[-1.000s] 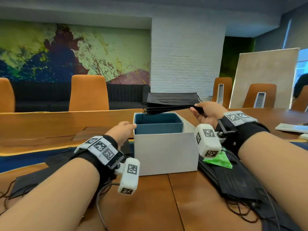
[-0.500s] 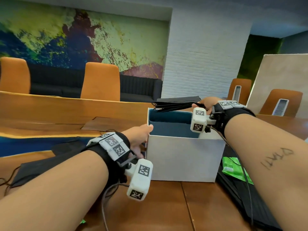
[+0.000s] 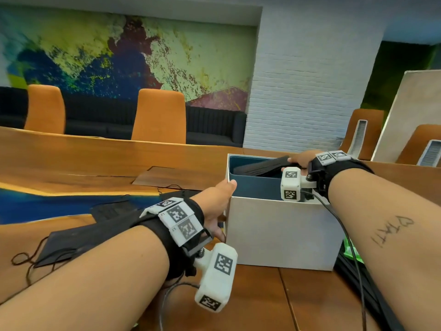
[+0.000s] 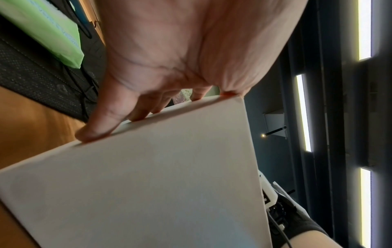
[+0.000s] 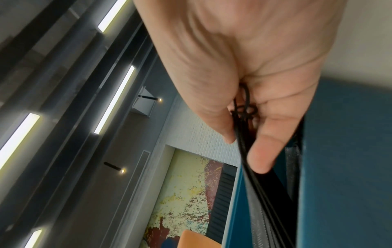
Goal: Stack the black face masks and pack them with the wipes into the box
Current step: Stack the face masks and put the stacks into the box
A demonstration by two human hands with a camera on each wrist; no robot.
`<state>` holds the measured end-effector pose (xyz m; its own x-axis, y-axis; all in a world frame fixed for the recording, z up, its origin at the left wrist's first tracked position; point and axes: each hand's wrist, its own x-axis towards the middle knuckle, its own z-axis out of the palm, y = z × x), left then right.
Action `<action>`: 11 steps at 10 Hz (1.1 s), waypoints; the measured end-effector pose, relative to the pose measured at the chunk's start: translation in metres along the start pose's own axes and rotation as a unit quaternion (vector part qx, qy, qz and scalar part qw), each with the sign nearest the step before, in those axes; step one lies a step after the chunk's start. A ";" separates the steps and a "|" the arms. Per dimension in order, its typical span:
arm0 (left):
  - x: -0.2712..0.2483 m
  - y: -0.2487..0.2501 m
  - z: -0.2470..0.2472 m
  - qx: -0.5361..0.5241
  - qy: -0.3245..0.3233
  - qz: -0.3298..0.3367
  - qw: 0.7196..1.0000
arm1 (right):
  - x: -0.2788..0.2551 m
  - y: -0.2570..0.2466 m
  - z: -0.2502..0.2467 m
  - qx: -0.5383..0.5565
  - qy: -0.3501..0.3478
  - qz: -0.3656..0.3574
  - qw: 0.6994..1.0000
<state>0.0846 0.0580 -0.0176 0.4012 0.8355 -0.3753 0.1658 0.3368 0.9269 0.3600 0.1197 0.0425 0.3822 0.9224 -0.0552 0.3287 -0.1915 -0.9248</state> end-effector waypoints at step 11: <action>-0.038 0.015 0.017 0.002 0.096 0.055 0.994 | -0.159 -0.047 -0.063 0.053 0.011 -0.064 0.996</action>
<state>0.0866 0.0239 0.0102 0.2385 0.9344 -0.2645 0.1349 0.2379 0.9619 0.3378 -0.0395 0.1183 0.3625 0.9290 0.0741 0.2831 -0.0340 -0.9585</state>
